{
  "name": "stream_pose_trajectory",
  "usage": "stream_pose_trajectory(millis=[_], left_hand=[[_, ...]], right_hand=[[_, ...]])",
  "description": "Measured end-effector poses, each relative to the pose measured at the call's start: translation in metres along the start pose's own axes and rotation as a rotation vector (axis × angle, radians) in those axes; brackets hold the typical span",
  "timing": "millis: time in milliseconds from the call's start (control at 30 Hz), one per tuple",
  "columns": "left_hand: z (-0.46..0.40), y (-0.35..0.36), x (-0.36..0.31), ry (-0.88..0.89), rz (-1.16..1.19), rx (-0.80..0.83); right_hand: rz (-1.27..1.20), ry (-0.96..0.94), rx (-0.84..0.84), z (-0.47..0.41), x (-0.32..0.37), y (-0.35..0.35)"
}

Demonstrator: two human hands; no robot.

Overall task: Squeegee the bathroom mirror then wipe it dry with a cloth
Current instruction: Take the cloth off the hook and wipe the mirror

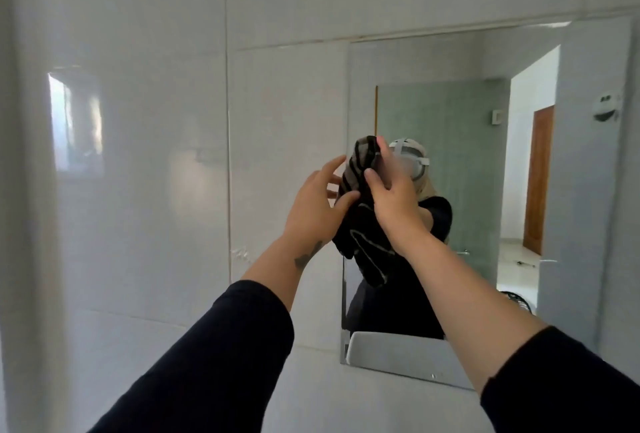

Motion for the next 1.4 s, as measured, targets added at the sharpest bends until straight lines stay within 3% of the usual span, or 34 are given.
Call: stream_pose_trajectory(millis=[167,400,667,833,1400], left_hand=[[-0.032,0.005,-0.014,0.032,-0.165,-0.064],[-0.065,0.029,0.004,0.004,-0.368,0.012],[-0.088,0.051,0.018,0.024,-0.463,-0.131],[-0.089,0.058,0.022,0.017,-0.467,-0.212],[-0.091,0.06,0.03,-0.028,-0.432,-0.279]], right_hand=[[0.364,-0.191,-0.156,-0.052,0.048,-0.036],[0.843,-0.37,-0.365,-0.132,0.102,-0.03],[1.396,-0.444,-0.28,-0.175,0.074,0.017],[1.454,-0.511,-0.328,-0.173,0.06,-0.002],[1.259,-0.076,-0.654,-0.146,0.032,-0.258]])
Point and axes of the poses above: each hand's wrist, its own z-axis away from the middle knuckle, its own y-axis out of the palm, x = y × z, the point moved 8 cm from there along -z, towards the middle knuckle, and after that the axes turned 4 degrees about x, right-handed, at the moved point
